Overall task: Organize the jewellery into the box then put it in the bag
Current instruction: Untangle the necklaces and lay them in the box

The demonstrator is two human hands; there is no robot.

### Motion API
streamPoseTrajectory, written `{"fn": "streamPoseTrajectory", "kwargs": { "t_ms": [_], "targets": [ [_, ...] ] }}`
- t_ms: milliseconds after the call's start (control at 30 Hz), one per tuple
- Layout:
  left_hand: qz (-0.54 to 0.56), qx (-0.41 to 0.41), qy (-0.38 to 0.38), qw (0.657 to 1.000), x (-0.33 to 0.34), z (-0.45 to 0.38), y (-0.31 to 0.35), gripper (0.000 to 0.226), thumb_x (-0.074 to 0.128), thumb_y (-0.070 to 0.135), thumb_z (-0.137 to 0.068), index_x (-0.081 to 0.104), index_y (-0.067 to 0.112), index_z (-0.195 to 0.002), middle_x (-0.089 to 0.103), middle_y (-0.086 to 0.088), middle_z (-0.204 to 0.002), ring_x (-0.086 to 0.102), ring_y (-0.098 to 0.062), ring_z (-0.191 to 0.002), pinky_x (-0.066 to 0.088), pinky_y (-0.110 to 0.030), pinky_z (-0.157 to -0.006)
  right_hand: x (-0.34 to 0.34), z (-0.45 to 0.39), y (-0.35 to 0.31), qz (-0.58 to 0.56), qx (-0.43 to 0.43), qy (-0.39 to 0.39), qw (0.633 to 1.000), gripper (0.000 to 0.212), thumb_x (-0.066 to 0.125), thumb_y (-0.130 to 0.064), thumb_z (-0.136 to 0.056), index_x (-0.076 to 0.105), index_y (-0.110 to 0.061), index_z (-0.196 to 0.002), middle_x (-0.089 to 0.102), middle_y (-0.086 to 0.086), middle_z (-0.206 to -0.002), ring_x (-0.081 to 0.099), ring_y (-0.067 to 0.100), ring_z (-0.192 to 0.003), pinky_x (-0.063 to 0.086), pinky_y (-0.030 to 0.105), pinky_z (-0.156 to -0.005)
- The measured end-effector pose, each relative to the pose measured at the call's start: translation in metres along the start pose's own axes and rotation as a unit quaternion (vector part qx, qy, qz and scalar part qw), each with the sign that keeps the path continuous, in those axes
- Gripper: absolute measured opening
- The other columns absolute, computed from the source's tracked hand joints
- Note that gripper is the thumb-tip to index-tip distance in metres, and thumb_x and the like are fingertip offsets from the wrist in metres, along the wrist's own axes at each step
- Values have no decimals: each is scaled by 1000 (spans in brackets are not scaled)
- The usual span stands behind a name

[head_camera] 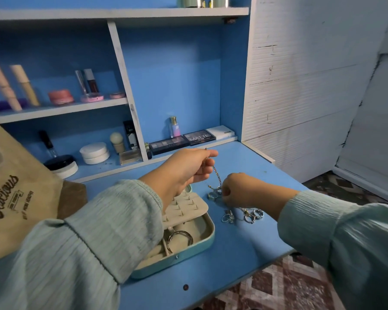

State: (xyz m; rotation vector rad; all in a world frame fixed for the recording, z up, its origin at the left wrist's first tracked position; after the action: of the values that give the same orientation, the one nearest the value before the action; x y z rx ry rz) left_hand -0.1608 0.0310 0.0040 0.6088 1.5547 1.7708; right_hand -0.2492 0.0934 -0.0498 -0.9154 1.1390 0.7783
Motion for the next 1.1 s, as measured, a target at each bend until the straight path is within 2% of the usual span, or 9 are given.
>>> {"fn": "streamPoseTrajectory", "kwargs": {
  "t_ms": [133,267,433,633,700,833,900,1000,1100],
  "targets": [
    [10,18,5,1000,-3,-1,9,20,45,17,-98,64,17,-92,59,2,-73,55,-8,-62,51,-21,-68,-34,7,-5,-53,-5,1,999,12,51,-22,-89,61,-16,-93,55,-4,-85,50,15,-80,40,25,-68],
    [16,35,13,999,-3,-1,21,19,45,17,-98,63,16,-90,61,3,-77,55,-6,-63,49,-19,-66,-67,13,3,-164,17,30,986,17,47,-18,-88,64,-14,-86,68,0,-91,55,14,-76,44,26,-66],
    [0,45,22,999,0,-1,36,17,45,18,-98,61,16,-93,64,3,-85,55,-5,-67,50,-20,-74,-100,21,5,-295,27,76,952,19,45,-15,-91,59,-14,-78,65,-2,-72,59,10,-70,44,22,-61],
    [-33,47,3,998,10,-3,48,21,51,21,-95,65,10,-105,67,8,-68,56,-5,-64,50,-20,-72,-134,28,-3,-341,9,130,931,19,50,-16,-90,58,-14,-74,61,-1,-68,56,8,-63,45,22,-62],
    [-34,45,-10,998,14,-1,53,18,48,19,-96,65,13,-98,64,10,-59,54,-5,-62,47,-18,-68,-143,29,-4,-349,4,153,925,19,50,-15,-89,58,-14,-71,59,-2,-64,55,10,-63,44,23,-62],
    [-64,65,-23,996,18,1,62,20,44,19,-96,61,18,-85,56,5,-70,52,-7,-66,42,-21,-71,-158,31,-2,-362,0,191,912,14,48,-13,-89,58,-9,-80,56,3,-65,52,12,-58,43,22,-55],
    [-44,59,-12,997,15,-2,63,22,44,19,-96,58,18,-79,52,4,-65,54,-7,-64,43,-22,-70,-159,31,3,-367,0,199,908,14,48,-15,-91,57,-8,-84,52,5,-66,47,14,-55,43,24,-55],
    [10,42,-5,999,11,-5,62,27,39,17,-98,56,17,-77,48,6,-53,56,-9,-57,48,-24,-69,-151,32,8,-342,-9,196,919,17,49,-20,-93,58,-6,-93,49,4,-73,45,15,-65,46,26,-62],
    [44,43,-26,998,12,-4,62,27,38,17,-99,55,15,-78,45,5,-54,53,-10,-55,50,-28,-70,-134,31,12,-335,-23,178,925,4,55,-16,-91,57,-18,-89,51,-2,-77,47,14,-72,46,28,-67]
  ]
}}
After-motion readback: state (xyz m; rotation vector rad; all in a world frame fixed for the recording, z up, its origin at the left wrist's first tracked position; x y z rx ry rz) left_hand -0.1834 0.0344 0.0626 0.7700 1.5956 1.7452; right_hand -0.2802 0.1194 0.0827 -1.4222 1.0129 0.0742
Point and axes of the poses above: each hand's wrist, its own z-axis away from the middle knuckle, its own x-axis out of the palm, y = z × x, the point moved 8 cm from there along -z, towards the middle knuckle
